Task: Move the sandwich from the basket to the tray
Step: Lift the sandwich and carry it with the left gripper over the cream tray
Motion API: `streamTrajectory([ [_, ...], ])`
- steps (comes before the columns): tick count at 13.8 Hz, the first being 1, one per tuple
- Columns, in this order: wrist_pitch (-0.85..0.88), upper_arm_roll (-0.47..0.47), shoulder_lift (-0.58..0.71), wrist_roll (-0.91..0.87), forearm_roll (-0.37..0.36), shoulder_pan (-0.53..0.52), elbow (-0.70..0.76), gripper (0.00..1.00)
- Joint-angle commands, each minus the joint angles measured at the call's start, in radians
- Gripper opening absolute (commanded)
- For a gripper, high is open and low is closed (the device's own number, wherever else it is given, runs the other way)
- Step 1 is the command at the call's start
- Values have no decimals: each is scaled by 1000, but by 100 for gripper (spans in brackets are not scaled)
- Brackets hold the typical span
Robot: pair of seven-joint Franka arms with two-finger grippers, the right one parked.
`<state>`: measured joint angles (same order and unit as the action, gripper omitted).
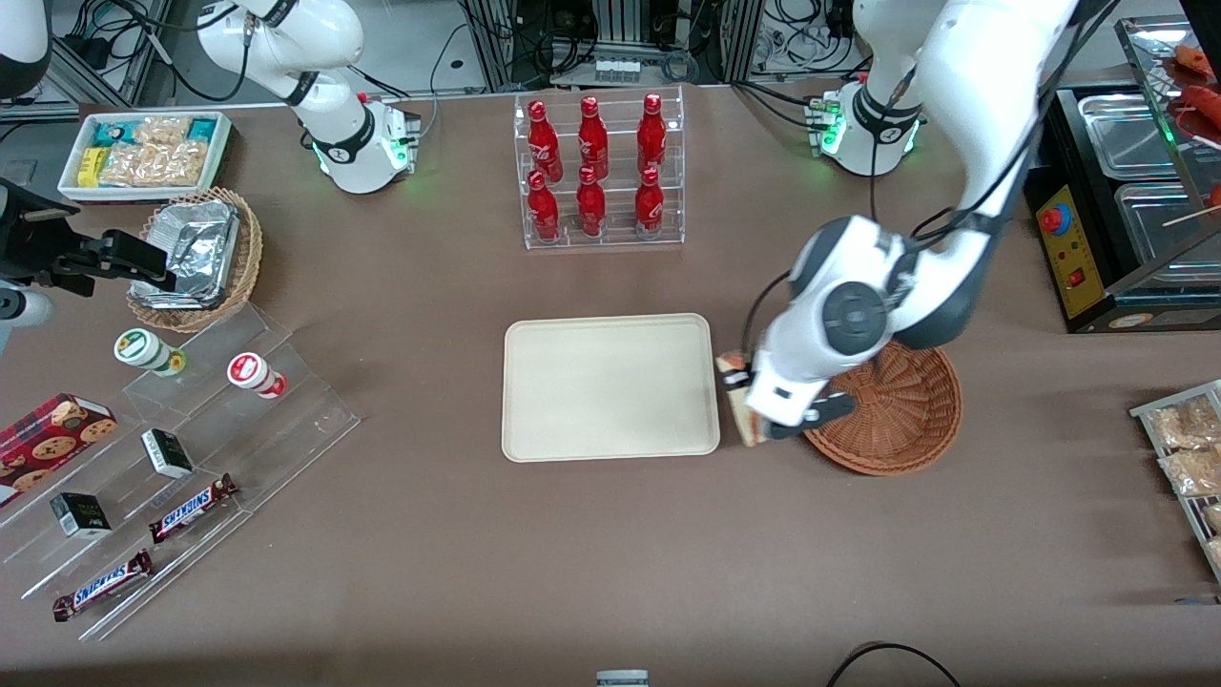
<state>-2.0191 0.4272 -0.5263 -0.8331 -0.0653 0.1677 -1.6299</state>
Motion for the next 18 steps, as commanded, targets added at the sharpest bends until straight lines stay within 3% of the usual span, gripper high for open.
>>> streamTrajectory([
  [1, 20, 1, -105, -59, -76, 125, 140, 0],
  [8, -7, -1, -294, -291, -238, 312, 335, 0],
  [16, -89, 2, -357, -275, -225, 316, 352, 0],
  [18, -89, 2, -359, -210, -185, 311, 352, 0],
])
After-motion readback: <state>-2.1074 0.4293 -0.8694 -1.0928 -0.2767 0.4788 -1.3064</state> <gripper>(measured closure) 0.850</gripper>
